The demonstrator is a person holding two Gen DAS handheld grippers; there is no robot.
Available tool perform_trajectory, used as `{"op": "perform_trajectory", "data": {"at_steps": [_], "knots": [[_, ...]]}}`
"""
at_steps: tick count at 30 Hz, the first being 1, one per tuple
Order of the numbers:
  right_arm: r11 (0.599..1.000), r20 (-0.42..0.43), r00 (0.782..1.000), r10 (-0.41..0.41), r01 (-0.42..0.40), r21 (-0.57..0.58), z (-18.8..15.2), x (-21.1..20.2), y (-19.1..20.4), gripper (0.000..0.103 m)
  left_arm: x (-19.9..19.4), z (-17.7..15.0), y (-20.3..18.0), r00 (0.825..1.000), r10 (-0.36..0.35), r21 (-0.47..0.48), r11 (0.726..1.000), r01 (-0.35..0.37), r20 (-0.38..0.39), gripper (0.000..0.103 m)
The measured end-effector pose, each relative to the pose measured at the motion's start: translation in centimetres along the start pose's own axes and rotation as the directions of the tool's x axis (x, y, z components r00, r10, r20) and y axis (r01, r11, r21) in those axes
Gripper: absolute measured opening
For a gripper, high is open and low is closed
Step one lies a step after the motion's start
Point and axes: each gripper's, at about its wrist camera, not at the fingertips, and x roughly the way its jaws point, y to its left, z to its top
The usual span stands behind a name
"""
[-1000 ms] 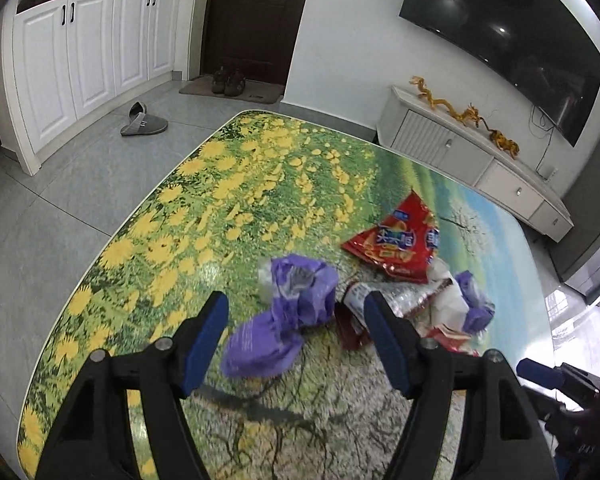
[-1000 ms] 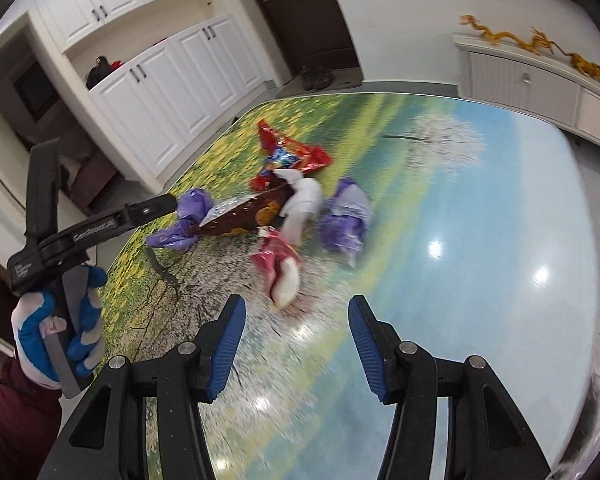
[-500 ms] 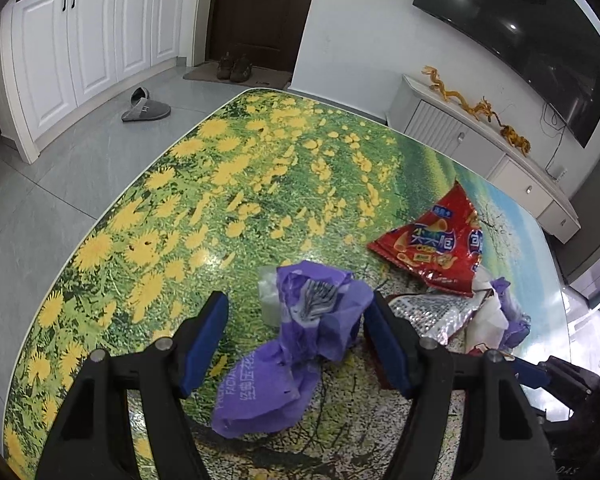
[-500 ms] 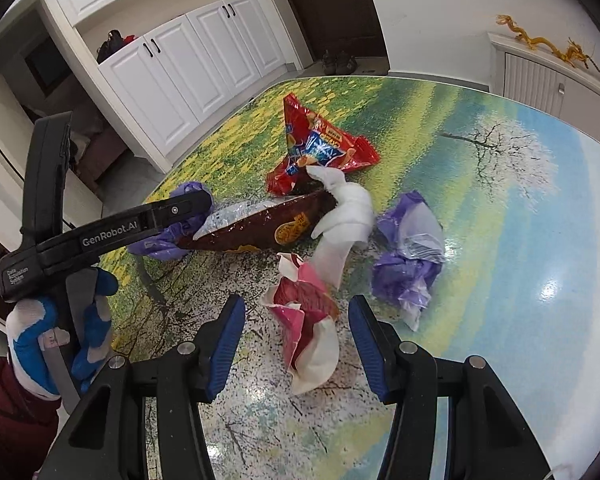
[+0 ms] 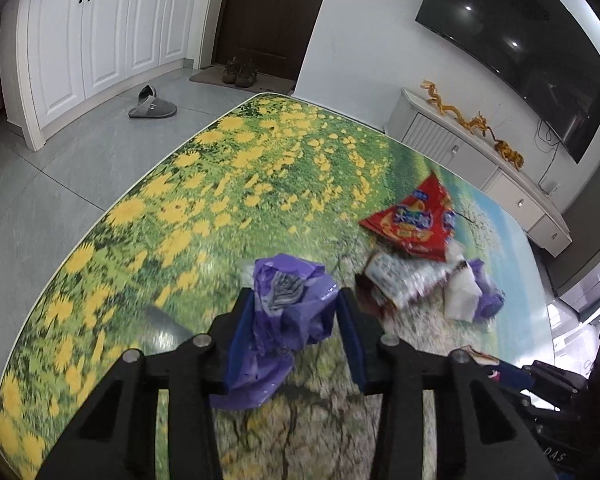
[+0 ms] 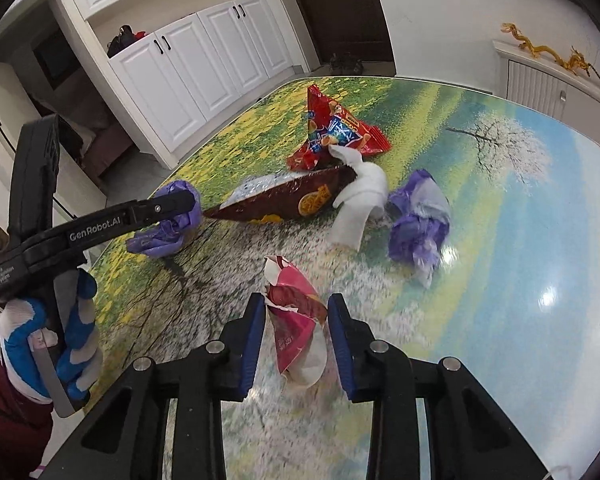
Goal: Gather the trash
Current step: 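Grasp the purple bag with the left gripper while the right gripper grasps the pink-white bag, then carry both bags over the bin and open both grippers to drop them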
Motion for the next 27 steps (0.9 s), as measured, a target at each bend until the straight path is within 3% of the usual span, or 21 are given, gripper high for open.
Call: {"op": "perform_trajectory", "data": {"at_steps": [11, 19, 27], "knots": [[0.996, 0.066, 0.998, -0.007, 0.001, 0.093, -5.1, -6.7, -1.1, 0.03, -6.7, -5.2, -2.8, 0.999, -0.008, 0.109, 0.994, 0.004, 0.039, 0.039], [0.974, 0.136, 0.986, -0.094, 0.063, 0.217, -8.7, -12.6, -4.7, 0.03, -8.9, -6.8, -5.5, 0.998, -0.046, 0.151, 0.988, 0.04, 0.039, 0.039], [0.933, 0.213, 0.955, -0.205, 0.125, 0.338, -12.0, -18.8, -9.0, 0.03, -9.9, -7.9, -9.8, 0.995, -0.094, 0.215, 0.973, 0.086, 0.025, 0.039]]}}
